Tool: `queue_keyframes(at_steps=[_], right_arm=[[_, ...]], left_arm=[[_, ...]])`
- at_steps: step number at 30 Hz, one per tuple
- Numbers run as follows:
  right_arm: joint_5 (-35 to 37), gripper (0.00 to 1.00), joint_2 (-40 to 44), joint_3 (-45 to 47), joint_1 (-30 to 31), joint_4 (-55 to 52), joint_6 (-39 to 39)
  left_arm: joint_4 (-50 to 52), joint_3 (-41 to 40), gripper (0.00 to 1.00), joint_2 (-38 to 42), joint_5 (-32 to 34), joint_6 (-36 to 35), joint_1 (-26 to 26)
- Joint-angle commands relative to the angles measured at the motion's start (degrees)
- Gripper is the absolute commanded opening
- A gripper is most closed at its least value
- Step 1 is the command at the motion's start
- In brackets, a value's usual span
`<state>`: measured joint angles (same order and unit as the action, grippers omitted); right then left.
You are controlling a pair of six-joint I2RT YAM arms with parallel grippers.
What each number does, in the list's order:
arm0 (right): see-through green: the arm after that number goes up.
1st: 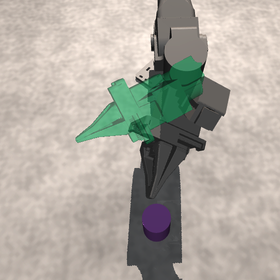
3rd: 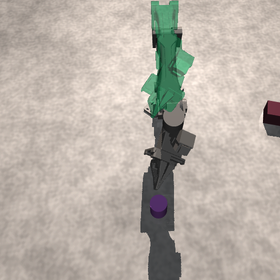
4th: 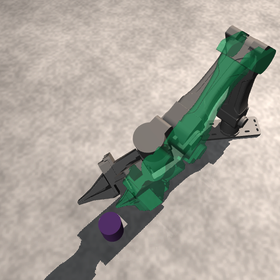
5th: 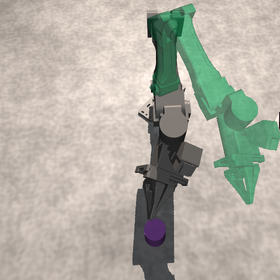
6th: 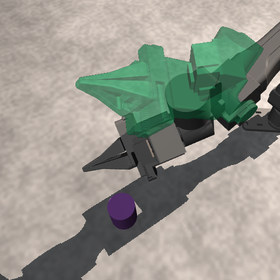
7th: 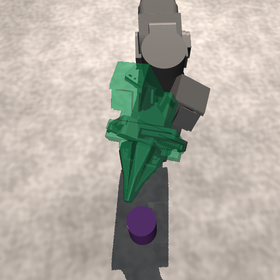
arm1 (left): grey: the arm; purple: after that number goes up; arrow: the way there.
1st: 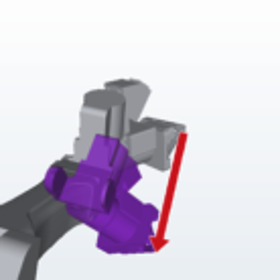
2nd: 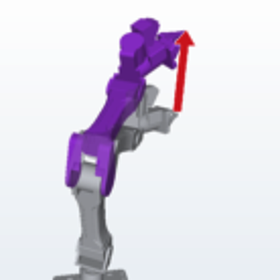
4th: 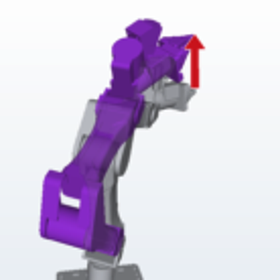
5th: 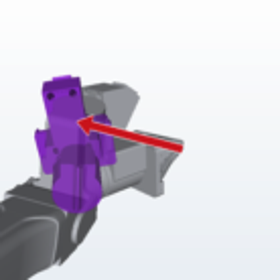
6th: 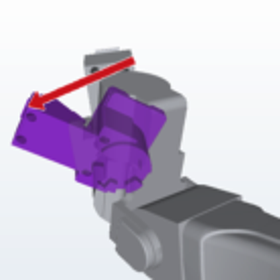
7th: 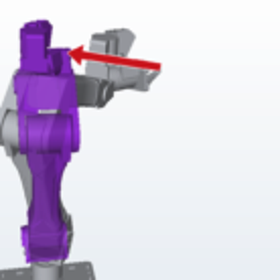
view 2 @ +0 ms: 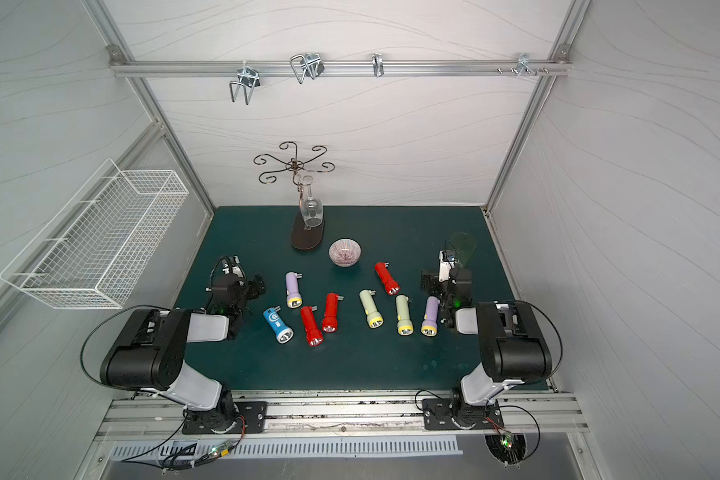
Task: Close the plug at the bottom of the flashlight
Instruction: Pick up the flashlight from the center of the board.
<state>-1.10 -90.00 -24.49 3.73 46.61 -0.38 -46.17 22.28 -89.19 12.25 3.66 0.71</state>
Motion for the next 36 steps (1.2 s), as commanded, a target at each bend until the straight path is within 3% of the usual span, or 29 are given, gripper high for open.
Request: queue_keyframes(at_steps=[1,21,24,32,36], right_arm=[[0.2,0.99,-0.5,-1.0,0.3,-0.4,0.0],[-2.0,0.99,-0.2,-0.6,-0.9,0.6,1.2],[0.0,0.99,3.8,-1.6,-1.0,-4.5,1.8],[11.5,0.99,15.6,-7.3,4.3,-19.8,3.2],[11.7,0.99,20.0,-14.1,4.5,-34.1,16.4]], left_arm=[[-1.5,1.7,1.0,0.3,-0.9,-0.1,0.1],[-2.2,1.3,0.99,0.5,-1.0,-0.1,0.2],[-1.8,1.7,1.0,1.2,0.2,-0.1,-0.1],[21.3,11.7,0.99,9.3,3.5,1.3,-0.7],[32.4,17.1,1.0,11.8,3.2,9.5,-0.7]])
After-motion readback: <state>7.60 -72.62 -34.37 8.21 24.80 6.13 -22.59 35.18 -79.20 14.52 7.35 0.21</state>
